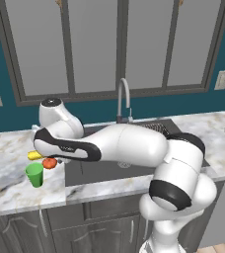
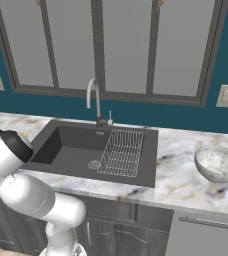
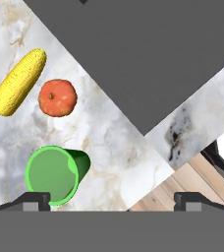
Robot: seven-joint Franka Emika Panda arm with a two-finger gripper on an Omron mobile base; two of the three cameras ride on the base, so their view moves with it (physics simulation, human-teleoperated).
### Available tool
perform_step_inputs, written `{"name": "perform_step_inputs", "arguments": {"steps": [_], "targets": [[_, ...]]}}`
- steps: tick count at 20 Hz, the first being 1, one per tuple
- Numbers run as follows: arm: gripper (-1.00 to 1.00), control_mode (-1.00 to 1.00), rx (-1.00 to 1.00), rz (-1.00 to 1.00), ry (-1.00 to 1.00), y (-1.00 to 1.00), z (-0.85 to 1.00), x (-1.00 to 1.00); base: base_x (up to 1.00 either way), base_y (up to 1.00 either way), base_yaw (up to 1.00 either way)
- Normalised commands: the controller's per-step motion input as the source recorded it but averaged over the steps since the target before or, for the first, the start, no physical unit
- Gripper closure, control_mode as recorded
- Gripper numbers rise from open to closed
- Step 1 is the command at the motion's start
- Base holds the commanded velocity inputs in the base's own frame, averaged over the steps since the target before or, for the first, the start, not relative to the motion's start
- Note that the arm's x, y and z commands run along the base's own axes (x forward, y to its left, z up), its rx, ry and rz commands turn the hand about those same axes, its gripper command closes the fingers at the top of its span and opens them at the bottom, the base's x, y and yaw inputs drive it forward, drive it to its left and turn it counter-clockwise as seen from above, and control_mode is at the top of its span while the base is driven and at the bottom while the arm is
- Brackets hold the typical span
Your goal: Remove the squash and corn from the sink. Then move the bowl and cup from the counter to the sink for washing.
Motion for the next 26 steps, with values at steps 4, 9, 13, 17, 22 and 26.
{"name": "perform_step_inputs", "arguments": {"steps": [4,9,13,17,22,26], "targets": [[-1.0,-1.0,0.0,0.01,0.0,0.0,-0.03,0.0,0.0,0.0,0.0],[-1.0,-1.0,0.0,0.01,0.0,0.04,-0.08,-0.01,0.0,0.0,0.0],[-1.0,-1.0,0.0,0.03,0.0,0.06,-0.12,0.0,0.0,0.0,0.0],[-1.0,-1.0,0.0,0.04,0.0,0.08,-0.12,0.0,0.0,0.0,0.0],[-1.0,-1.0,0.0,0.04,0.0,0.08,-0.11,0.0,0.0,0.0,0.0],[-1.0,-1.0,0.0,0.04,0.0,0.09,-0.12,0.0,0.0,0.0,0.0]]}}
